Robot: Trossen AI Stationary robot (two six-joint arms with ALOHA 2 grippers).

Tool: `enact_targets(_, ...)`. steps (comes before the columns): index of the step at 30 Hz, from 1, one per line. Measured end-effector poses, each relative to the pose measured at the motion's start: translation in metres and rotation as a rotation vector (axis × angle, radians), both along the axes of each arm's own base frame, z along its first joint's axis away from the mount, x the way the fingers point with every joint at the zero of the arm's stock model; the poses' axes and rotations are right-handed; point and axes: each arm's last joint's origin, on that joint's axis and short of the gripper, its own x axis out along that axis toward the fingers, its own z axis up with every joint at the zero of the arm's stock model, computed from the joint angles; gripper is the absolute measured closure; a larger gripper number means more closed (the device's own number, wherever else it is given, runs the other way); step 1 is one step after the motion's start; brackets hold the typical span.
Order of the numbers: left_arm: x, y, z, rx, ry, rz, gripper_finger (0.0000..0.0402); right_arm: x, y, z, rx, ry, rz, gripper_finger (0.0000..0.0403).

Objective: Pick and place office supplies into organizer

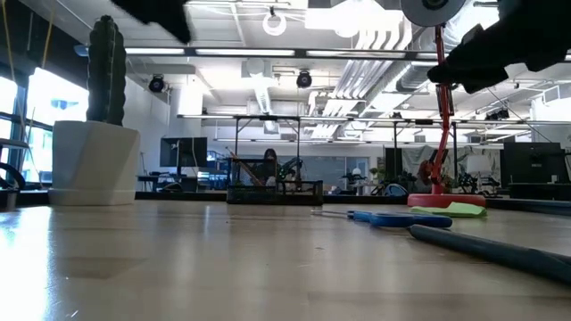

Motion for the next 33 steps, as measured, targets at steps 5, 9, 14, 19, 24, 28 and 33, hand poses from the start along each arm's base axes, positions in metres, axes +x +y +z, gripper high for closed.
enact_targets(5,-0.026,-0.014,0.013,0.089,0.258,-0.189,0.0202,0.0,0.0,0.0,-0.054,0.001,0.019,0.0279)
enact_targets(9,-0.034,-0.03,0.001,0.079,0.389,-0.298,0.0219,0.0,0.0,-0.001,-0.055,0.006,0.022,0.0279)
enact_targets(14,-0.025,-0.046,-0.027,0.098,0.499,-0.382,0.0222,-0.001,0.0,-0.002,-0.077,0.013,0.036,0.0279)
enact_targets(19,-0.014,-0.056,-0.062,0.069,0.644,-0.441,0.0222,-0.001,0.001,-0.001,-0.075,0.013,0.036,0.0279)
enact_targets(24,-0.009,-0.063,-0.087,0.104,0.72,-0.502,0.0222,-0.001,0.001,-0.001,-0.073,0.01,0.036,0.0279)
enact_targets(28,-0.01,-0.068,-0.1,0.103,0.701,-0.528,0.0222,-0.002,0.001,-0.001,-0.049,0.013,0.025,0.0279)
enact_targets(33,-0.02,-0.07,-0.113,0.131,0.717,-0.539,0.0222,-0.004,0.005,-0.001,-0.038,0.012,0.035,0.0279)
